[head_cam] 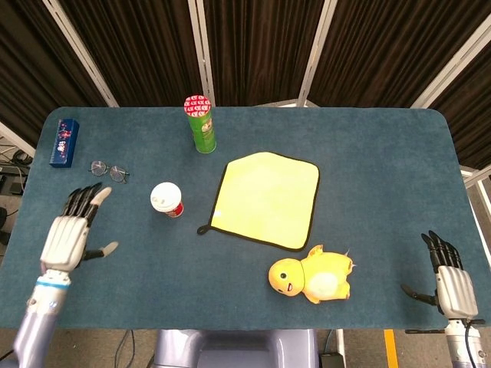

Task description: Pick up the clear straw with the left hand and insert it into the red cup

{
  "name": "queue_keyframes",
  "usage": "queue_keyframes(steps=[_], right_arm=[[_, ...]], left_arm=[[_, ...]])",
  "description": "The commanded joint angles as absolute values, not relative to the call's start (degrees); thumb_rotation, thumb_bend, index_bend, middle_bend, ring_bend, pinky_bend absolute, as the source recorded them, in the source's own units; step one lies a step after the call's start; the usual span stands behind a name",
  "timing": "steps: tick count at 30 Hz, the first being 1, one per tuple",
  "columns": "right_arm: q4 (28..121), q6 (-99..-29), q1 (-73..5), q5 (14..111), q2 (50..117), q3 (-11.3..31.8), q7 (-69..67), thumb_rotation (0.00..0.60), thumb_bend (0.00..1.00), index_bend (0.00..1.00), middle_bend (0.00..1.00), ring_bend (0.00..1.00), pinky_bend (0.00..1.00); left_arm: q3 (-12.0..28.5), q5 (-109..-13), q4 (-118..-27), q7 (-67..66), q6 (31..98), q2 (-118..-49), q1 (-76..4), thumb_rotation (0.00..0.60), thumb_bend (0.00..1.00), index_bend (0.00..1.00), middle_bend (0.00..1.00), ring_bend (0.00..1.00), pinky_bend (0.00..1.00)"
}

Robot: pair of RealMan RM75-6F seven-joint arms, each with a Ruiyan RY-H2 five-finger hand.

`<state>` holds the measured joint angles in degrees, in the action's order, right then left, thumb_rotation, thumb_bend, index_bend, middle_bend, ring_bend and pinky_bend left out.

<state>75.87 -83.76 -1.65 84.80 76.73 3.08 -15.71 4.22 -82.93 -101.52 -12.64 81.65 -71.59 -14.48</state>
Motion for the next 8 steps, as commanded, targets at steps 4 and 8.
queue_keyframes(steps=[4, 8], right_arm=[[75.4, -84.9, -1.5, 85.5, 77.1, 3.1, -14.8, 0.600, 0.07, 0.00, 0.00, 0.00, 0.00], [75.0, -85.1, -1.5, 85.7, 77.3, 3.0, -14.4, 0.600, 0.07, 0.00, 0.00, 0.00, 0.00]], left_arm=[[-1.0, -85.4, -100.0, -16.7, 84.7, -69.1, -9.6, 0.600, 0.00, 0.01, 0.00, 0.00, 0.00], [-2.0, -84.7, -97.7, -17.6, 85.1, -69.5, -8.0, 0.600, 0.00, 0.01, 0.00, 0.00, 0.00]])
